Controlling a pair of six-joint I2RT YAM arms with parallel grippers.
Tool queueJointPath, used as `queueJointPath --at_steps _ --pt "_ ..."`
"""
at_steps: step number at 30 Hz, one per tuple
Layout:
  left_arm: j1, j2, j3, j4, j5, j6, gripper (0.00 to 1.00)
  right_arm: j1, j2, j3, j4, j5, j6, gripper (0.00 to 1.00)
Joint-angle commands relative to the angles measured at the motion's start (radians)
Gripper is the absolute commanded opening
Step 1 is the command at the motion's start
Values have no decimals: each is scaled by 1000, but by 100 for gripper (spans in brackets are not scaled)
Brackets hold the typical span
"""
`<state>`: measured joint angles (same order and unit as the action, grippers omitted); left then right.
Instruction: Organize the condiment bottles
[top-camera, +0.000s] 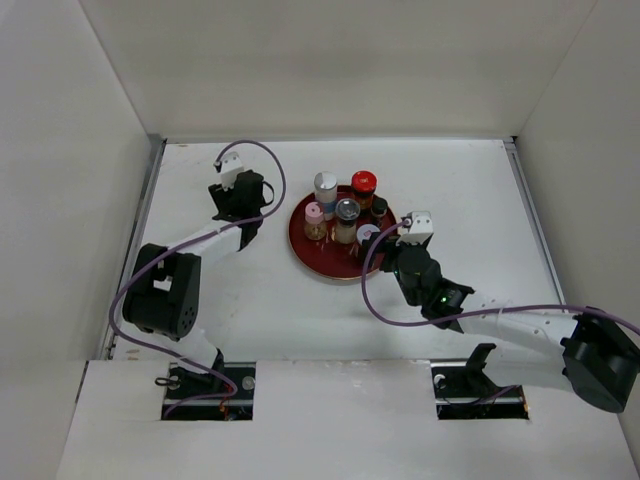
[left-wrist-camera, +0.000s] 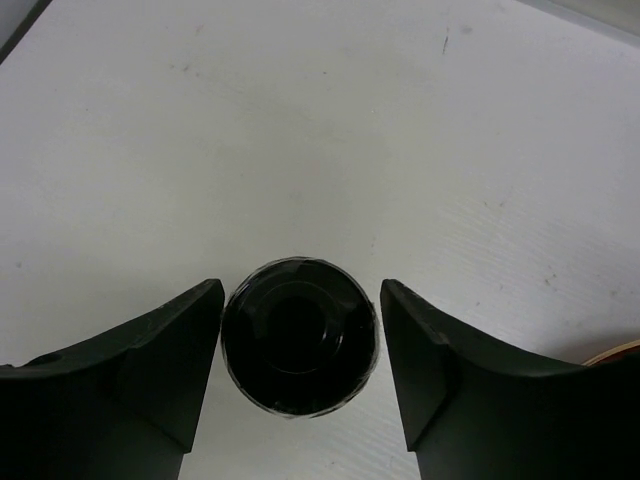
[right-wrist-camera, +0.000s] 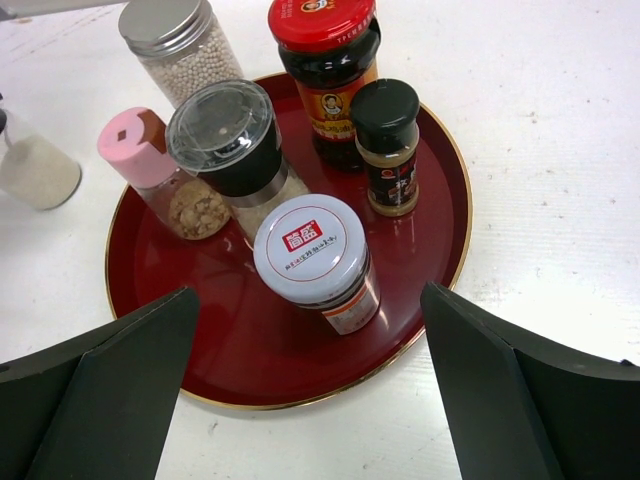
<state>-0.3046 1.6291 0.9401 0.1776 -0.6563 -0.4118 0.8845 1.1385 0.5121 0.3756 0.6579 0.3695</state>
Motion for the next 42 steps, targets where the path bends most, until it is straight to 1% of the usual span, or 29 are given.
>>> queueJointPath --at_steps 1,2,4,7,12,17,21,24,26,28,30,32,35,37,39,41,42 --pt "3 5 25 26 12 2 58 0 -11 6 65 9 -1 99" --pt "0 0 17 26 12 -2 56 0 -11 5 65 9 0 100" --pt "-1 -15 -3 31 9 -4 55 -2 -11 5 65 9 2 100" --pt "-6 -26 -29 36 11 -12 64 -2 -5 6 65 9 2 100" --pt "-3 -17 -27 36 24 -10 63 0 0 8 65 9 3 100" --pt "-9 -58 -30 34 29 -10 47 0 -13 5 65 9 2 100" --pt "-55 -185 -76 20 4 -2 42 0 -13 3 65 9 3 100" --pt "-127 -322 -130 -9 -11 -1 42 -2 -17 3 65 9 2 100" --pt "-203 -402 -165 -33 -19 -2 42 -3 -26 0 65 9 2 100" --pt "-292 -460 -191 -56 -38 -2 42 -3 -34 -1 65 9 3 100" --pt "-366 -485 -195 -88 -61 -4 42 -5 -36 -3 65 9 6 100" --pt "-429 -485 -182 -121 -71 -10 42 -5 -37 -3 65 9 8 100" --pt "-524 -460 -167 -106 -60 -30 42 -8 -48 -7 65 19 8 100" --pt "-584 -421 -153 -55 -60 -28 42 -17 -63 -17 71 23 9 100" --pt "-613 -371 -143 14 -57 -30 42 -28 -77 -27 74 23 19 99" --pt "-629 -325 -133 84 -46 -24 42 -43 -88 -35 74 16 31 96" --pt "-633 -304 -127 112 -37 -22 43 -48 -92 -38 72 14 39 92"
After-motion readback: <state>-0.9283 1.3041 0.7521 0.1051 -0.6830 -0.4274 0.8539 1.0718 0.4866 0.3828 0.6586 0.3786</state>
